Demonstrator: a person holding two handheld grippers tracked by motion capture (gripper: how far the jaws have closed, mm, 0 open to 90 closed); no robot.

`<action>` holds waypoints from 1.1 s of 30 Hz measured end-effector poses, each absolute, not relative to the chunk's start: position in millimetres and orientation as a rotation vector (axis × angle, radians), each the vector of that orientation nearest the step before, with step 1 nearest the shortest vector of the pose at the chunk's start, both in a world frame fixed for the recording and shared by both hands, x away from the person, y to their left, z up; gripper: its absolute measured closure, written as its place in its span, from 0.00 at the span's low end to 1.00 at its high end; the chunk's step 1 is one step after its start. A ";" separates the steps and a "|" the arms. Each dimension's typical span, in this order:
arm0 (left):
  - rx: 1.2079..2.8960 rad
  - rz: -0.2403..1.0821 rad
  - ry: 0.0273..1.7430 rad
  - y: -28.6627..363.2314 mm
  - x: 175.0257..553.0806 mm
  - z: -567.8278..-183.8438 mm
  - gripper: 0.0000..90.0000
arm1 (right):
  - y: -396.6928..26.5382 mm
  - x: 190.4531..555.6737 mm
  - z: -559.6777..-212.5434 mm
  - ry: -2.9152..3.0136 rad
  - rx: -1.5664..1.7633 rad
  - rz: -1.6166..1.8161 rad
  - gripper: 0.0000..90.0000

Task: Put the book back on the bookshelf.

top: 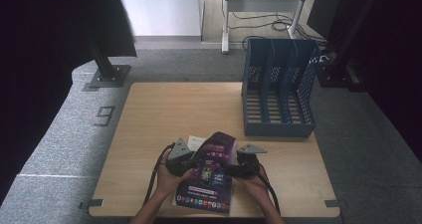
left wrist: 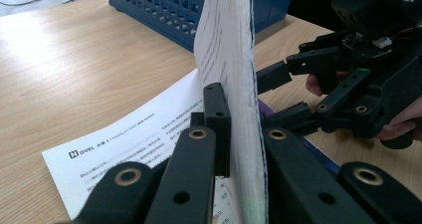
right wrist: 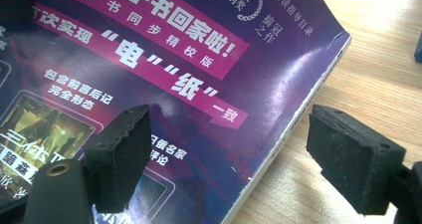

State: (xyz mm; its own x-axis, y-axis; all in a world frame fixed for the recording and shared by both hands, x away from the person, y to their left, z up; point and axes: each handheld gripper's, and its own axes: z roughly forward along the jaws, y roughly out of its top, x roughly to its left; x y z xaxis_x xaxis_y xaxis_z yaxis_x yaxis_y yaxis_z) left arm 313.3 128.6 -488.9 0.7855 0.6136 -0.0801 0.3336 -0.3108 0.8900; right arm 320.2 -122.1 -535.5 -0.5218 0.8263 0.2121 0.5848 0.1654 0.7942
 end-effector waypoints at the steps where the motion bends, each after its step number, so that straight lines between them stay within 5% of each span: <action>1: 1.923 0.334 0.715 128.5 313.2 -488.7 0.98 | -122.4 320.1 -535.4 2.176 1.361 1.289 0.20; 33: 1.888 0.375 0.645 127.0 301.3 -475.8 0.98 | -129.5 325.2 -538.0 2.220 1.407 1.407 0.14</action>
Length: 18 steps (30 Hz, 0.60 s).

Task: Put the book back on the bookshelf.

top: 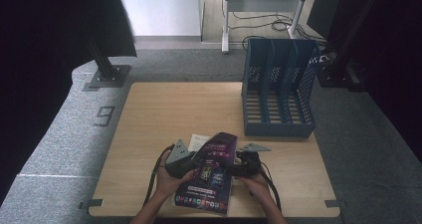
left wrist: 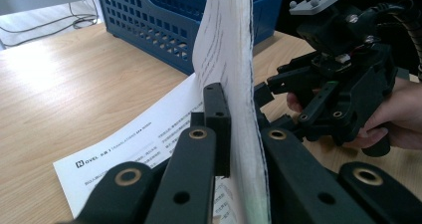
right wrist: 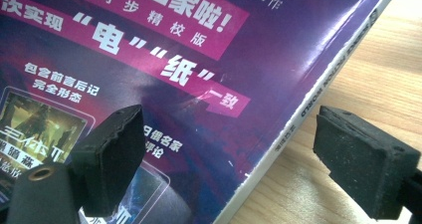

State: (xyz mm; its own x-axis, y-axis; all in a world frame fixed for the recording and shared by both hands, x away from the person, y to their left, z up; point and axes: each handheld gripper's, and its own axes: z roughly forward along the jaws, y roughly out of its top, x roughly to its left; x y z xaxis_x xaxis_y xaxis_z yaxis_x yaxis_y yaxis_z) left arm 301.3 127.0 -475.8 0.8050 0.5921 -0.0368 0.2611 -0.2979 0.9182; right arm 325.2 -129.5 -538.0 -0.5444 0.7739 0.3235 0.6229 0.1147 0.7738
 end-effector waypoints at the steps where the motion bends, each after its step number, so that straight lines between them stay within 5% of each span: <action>1: 1.888 0.375 0.644 126.8 301.2 -475.9 0.98 | -129.3 325.3 -538.3 2.227 1.406 1.409 0.14; 18: 1.895 0.351 0.657 132.1 307.0 -477.8 0.98 | -124.3 320.1 -534.1 2.233 1.360 1.444 0.21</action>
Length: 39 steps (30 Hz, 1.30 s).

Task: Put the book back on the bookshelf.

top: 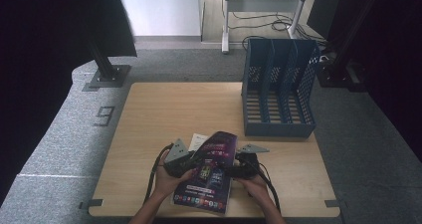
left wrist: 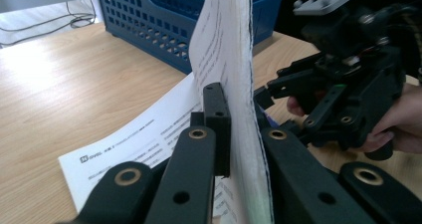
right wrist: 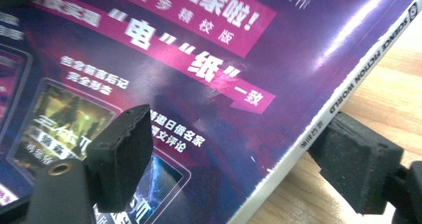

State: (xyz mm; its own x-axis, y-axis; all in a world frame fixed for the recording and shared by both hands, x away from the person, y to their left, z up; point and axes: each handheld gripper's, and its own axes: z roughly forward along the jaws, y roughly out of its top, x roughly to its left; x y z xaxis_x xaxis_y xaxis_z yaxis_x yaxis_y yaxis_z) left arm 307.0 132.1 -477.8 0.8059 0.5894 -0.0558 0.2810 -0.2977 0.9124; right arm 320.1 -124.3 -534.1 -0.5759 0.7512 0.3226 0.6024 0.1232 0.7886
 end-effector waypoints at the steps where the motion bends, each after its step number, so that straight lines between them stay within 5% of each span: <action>1: 1.903 0.347 0.667 132.8 309.2 -480.4 0.97 | -124.4 319.7 -533.3 2.228 1.357 1.447 0.22; 39: 1.974 0.263 0.796 136.7 335.2 -519.7 0.97 | -114.5 344.9 -543.3 2.270 1.368 1.336 0.28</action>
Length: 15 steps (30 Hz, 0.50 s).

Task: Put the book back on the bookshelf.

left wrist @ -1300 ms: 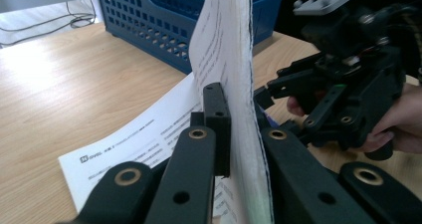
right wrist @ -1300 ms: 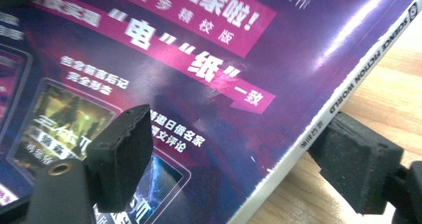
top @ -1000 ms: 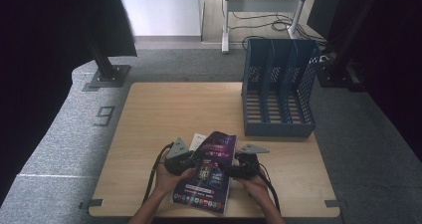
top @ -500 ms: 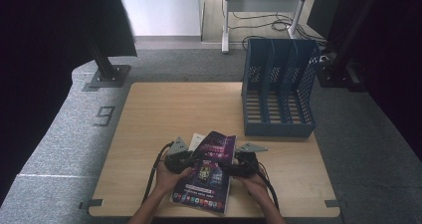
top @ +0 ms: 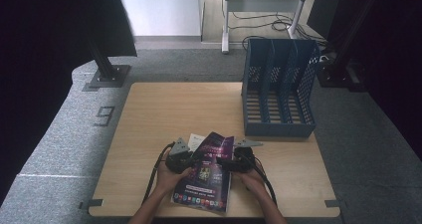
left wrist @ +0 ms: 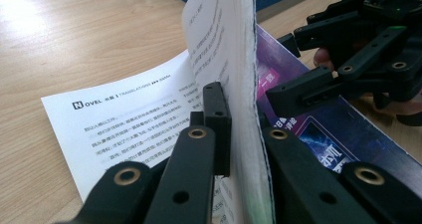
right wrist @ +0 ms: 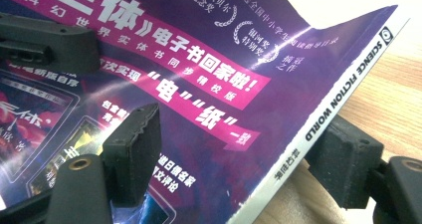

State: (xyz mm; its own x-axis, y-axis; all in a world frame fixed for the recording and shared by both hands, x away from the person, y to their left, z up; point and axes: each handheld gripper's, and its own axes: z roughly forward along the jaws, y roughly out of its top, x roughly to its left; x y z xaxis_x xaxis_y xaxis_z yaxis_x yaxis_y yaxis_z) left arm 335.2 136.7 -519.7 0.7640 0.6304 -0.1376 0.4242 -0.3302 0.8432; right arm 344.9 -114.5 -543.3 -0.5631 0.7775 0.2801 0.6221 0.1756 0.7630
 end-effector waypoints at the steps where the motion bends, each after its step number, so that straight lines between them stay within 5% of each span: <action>1: 1.974 0.261 0.797 136.8 335.5 -520.1 0.97 | -114.2 346.1 -543.9 2.272 1.367 1.334 0.28; 15: 1.987 0.241 0.818 138.8 340.5 -525.3 0.98 | -108.1 363.6 -550.2 2.299 1.380 1.294 0.30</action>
State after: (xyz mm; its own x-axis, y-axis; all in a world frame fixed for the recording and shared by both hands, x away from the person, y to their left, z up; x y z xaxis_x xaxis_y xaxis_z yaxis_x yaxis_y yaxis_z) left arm 340.5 138.8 -525.3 0.7578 0.6339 -0.1547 0.4488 -0.3344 0.8287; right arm 363.6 -108.1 -550.2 -0.5597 0.7820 0.2742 0.6401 0.1978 0.7424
